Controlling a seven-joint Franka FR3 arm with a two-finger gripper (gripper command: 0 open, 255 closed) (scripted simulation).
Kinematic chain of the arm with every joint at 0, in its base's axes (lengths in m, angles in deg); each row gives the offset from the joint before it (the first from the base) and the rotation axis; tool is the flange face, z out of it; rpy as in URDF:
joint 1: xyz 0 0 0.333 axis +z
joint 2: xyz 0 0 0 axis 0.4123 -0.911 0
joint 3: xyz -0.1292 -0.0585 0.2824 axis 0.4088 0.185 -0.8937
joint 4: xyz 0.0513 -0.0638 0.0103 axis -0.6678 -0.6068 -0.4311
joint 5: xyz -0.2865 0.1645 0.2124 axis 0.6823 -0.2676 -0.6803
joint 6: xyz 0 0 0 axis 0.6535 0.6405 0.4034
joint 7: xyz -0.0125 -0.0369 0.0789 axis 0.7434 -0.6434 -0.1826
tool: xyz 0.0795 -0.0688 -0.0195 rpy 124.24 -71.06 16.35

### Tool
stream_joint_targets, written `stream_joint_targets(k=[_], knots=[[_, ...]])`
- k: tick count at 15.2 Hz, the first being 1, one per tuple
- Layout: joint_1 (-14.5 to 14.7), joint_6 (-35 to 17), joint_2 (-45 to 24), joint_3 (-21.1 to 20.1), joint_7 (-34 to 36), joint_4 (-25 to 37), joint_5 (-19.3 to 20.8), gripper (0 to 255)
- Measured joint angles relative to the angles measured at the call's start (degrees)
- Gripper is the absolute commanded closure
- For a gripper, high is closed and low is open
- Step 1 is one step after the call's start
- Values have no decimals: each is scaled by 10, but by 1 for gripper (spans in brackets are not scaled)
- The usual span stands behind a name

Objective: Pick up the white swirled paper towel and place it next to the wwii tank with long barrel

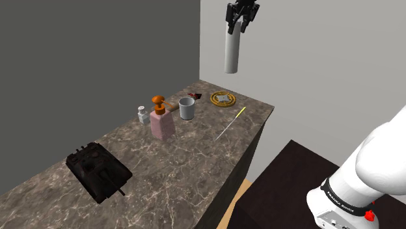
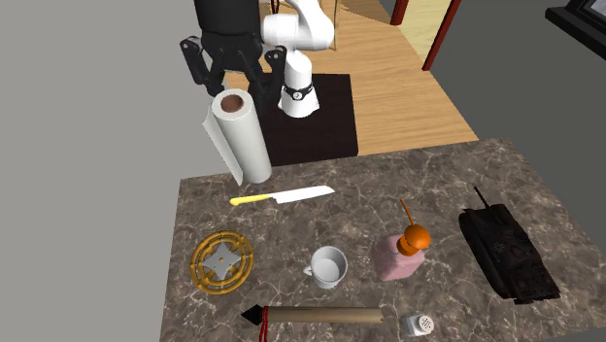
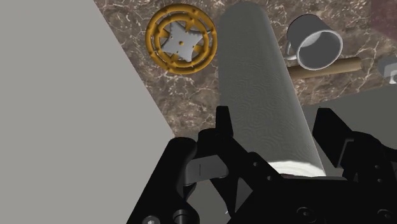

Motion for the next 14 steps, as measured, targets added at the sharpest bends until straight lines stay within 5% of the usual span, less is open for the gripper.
stream_joint_targets(k=[14], knots=[[69,12,57,-91,160,-52,22,255]])
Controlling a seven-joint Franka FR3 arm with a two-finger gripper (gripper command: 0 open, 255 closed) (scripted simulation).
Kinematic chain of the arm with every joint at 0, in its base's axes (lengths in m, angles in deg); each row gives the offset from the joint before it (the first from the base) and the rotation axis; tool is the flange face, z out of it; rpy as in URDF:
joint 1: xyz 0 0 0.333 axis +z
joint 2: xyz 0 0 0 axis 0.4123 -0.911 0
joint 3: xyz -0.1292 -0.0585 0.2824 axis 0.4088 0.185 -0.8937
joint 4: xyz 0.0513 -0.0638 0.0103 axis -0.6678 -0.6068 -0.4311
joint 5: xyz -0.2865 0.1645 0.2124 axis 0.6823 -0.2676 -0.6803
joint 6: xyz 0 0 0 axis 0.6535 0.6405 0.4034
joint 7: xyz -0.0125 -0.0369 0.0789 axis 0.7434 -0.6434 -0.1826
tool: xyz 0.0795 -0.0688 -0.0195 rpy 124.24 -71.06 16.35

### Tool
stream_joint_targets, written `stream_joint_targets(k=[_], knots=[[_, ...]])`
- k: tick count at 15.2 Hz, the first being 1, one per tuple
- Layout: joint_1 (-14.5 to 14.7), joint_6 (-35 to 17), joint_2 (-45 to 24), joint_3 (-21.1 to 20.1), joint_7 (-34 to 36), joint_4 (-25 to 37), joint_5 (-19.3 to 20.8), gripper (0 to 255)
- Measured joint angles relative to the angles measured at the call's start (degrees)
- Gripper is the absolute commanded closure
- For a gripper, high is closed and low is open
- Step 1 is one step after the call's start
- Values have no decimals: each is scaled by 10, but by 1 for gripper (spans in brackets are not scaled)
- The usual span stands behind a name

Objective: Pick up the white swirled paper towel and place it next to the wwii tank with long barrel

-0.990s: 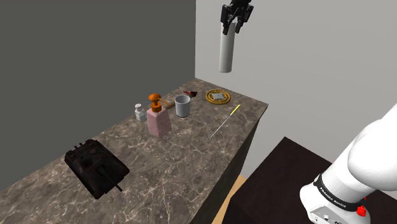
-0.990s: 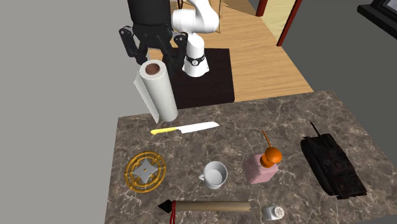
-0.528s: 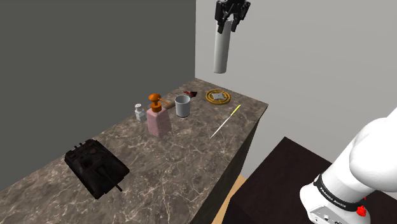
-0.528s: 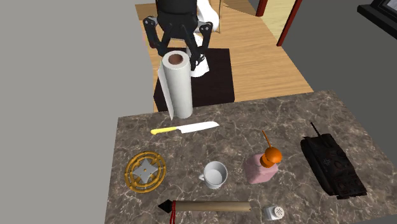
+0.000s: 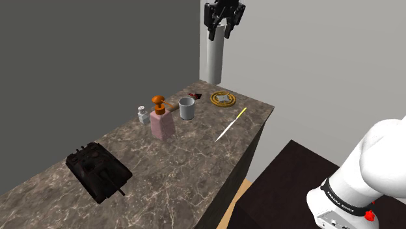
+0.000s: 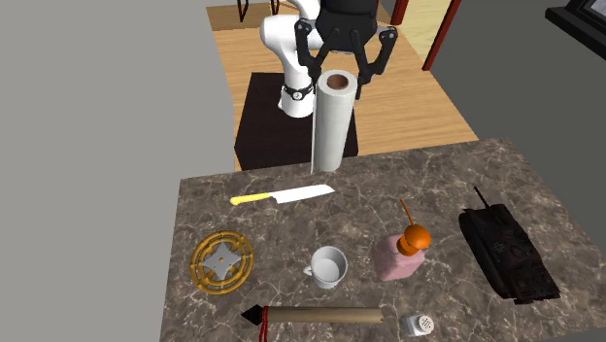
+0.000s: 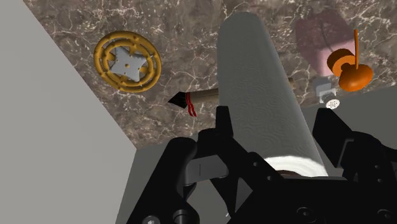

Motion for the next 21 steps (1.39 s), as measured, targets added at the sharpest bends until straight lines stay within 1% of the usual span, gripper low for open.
stream_joint_targets(k=[1,11,12,14,16,20,21], knots=[[6,-2,4,-9,15,-7,1,255],[64,31,-20,-96,159,37,25,255],[70,36,-34,-106,174,54,31,255],[83,40,-44,-123,205,63,39,255],[97,50,-65,-141,235,88,51,255],[130,73,-111,-176,297,142,80,255],[139,75,-118,-183,312,148,86,255]])
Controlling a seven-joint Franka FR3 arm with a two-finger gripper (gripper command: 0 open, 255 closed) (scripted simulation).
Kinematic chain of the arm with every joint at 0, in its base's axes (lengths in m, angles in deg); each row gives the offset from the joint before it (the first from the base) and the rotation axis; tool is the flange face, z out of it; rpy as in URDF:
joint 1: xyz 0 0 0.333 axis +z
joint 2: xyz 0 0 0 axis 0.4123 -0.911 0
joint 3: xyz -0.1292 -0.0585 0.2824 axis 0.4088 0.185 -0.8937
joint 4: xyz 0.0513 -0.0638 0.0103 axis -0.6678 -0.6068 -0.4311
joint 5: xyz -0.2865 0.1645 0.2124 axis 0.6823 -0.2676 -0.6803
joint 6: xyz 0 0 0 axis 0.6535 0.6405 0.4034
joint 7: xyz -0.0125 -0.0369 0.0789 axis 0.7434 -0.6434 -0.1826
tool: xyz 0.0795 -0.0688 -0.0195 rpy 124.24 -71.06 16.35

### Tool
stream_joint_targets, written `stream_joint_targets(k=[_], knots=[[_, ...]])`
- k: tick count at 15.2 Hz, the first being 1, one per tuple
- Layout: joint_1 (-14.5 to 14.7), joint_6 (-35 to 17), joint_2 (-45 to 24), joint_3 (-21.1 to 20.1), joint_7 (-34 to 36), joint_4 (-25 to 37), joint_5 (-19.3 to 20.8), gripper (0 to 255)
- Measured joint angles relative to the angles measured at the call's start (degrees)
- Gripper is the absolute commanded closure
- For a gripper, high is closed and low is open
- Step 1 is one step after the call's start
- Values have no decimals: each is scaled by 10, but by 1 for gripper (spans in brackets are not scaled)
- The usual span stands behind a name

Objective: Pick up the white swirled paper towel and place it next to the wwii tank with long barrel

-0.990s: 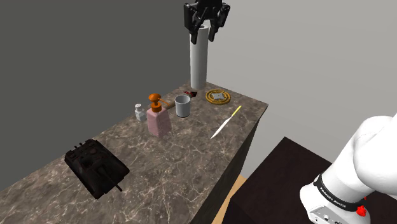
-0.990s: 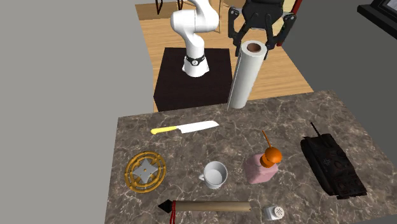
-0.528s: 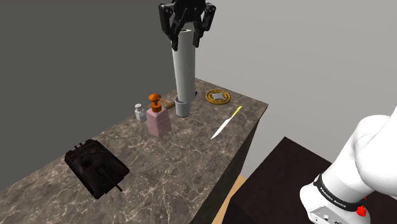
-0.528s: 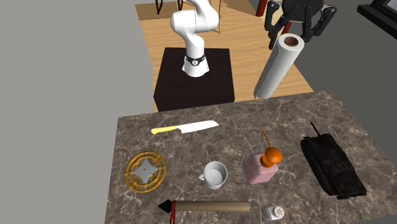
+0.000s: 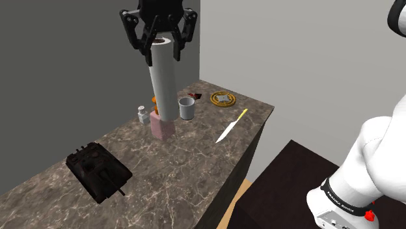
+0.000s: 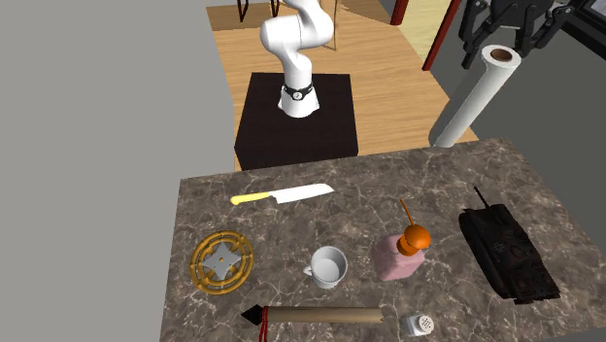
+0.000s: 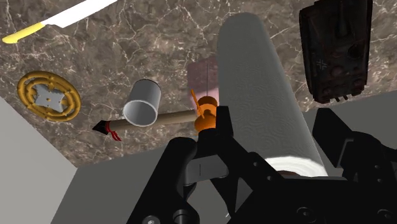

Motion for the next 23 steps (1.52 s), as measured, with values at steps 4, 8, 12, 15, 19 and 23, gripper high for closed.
stream_joint_targets(k=[4,8,12,15,19,23], knots=[[43,26,-57,-27,58,65,38,255],[39,-5,-48,-26,64,25,33,255],[34,-39,-37,-24,66,-19,27,255],[31,-65,-28,-24,70,-53,23,255],[26,-100,-18,-21,70,-96,18,255],[25,-130,-14,-21,76,-129,18,255]])
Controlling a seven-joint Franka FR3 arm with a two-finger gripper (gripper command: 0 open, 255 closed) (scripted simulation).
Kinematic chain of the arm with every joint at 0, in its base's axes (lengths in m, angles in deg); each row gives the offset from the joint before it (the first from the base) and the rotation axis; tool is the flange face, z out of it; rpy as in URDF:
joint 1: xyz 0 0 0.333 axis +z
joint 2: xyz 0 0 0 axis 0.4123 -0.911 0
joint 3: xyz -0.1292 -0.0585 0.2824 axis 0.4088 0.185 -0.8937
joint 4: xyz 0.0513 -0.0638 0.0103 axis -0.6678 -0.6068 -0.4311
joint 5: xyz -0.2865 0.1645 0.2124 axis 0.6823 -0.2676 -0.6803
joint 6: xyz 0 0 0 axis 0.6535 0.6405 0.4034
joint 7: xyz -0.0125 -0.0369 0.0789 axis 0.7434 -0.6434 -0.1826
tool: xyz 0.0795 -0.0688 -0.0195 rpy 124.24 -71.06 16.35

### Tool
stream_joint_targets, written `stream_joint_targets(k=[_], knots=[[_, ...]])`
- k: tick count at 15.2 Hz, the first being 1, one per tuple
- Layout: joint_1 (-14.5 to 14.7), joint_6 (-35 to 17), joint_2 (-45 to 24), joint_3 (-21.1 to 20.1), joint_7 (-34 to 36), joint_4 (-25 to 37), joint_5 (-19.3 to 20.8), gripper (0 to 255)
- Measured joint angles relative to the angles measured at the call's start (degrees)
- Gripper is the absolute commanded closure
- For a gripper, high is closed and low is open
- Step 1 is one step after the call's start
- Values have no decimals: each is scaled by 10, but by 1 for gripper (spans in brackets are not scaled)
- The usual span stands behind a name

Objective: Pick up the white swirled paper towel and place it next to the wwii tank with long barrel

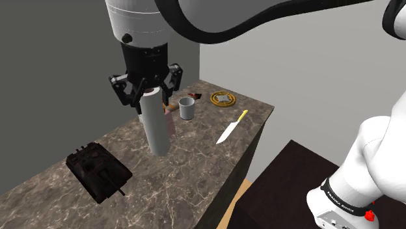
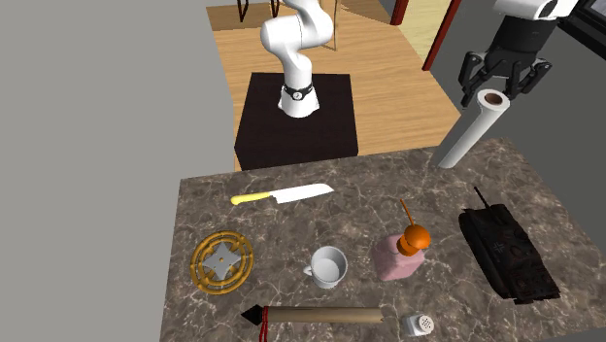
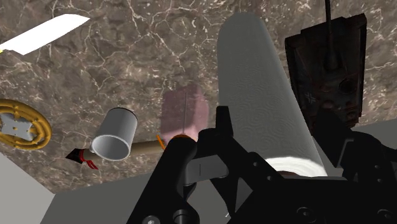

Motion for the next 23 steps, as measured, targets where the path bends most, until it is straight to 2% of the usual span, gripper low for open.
stream_joint_targets(k=[13,23], knots=[[-4,-101,2,3,17,-104,6,255],[-5,-171,-15,6,36,-161,23,255]])
